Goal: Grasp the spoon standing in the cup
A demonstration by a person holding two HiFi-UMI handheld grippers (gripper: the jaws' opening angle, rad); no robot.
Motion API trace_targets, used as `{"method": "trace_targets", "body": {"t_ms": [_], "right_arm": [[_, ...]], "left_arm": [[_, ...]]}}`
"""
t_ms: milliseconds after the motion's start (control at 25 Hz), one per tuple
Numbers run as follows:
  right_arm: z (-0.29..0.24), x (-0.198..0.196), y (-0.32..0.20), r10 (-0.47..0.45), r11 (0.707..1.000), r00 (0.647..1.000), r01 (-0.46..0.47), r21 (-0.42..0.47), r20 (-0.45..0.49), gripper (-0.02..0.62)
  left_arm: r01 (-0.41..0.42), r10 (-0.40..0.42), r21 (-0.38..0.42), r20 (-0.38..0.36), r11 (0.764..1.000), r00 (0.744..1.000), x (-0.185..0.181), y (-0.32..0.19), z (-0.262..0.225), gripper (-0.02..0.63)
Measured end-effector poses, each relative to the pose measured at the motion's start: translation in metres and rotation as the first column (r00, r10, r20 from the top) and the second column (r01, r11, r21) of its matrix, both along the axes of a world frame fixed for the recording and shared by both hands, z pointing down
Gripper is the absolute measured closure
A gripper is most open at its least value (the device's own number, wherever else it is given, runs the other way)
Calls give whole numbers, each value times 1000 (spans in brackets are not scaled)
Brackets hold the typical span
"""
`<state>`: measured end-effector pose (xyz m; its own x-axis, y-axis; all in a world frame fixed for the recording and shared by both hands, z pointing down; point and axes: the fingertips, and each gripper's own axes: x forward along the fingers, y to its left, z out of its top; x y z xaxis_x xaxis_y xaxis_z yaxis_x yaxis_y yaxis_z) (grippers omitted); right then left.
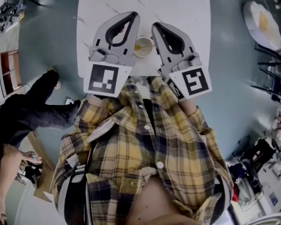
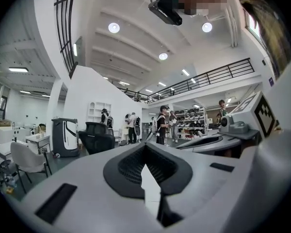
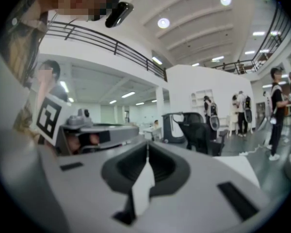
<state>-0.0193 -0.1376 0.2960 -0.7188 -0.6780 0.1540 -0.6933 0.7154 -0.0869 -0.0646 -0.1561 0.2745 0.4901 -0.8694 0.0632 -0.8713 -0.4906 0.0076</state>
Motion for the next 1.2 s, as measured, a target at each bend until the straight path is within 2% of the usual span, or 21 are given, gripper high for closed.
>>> {"method": "trace_targets", "body": {"t_ms": [160, 360, 680, 920, 1200], "right_arm": [[12, 2, -8, 58, 998, 998, -58, -14, 4, 563], [12, 4, -10, 84, 996, 996, -84, -30, 0, 561], [0, 8, -18, 56, 998, 998, -56, -20, -10, 561], [20, 18, -25, 53, 998, 998, -54, -36, -20, 561], [20, 21, -24, 41, 998, 999, -42, -51, -22, 561]], "left_arm": [[-50, 50, -19, 1, 999, 999, 0, -9, 14, 591], [-68, 67, -40, -5, 997, 998, 0, -11, 13, 591], [-47, 46, -38, -20, 998, 999, 6, -16, 6, 591], [-47, 46, -39, -23, 998, 999, 15, -25, 24, 591], [-59, 58, -44, -22, 997, 998, 21, -25, 23, 591]]}}
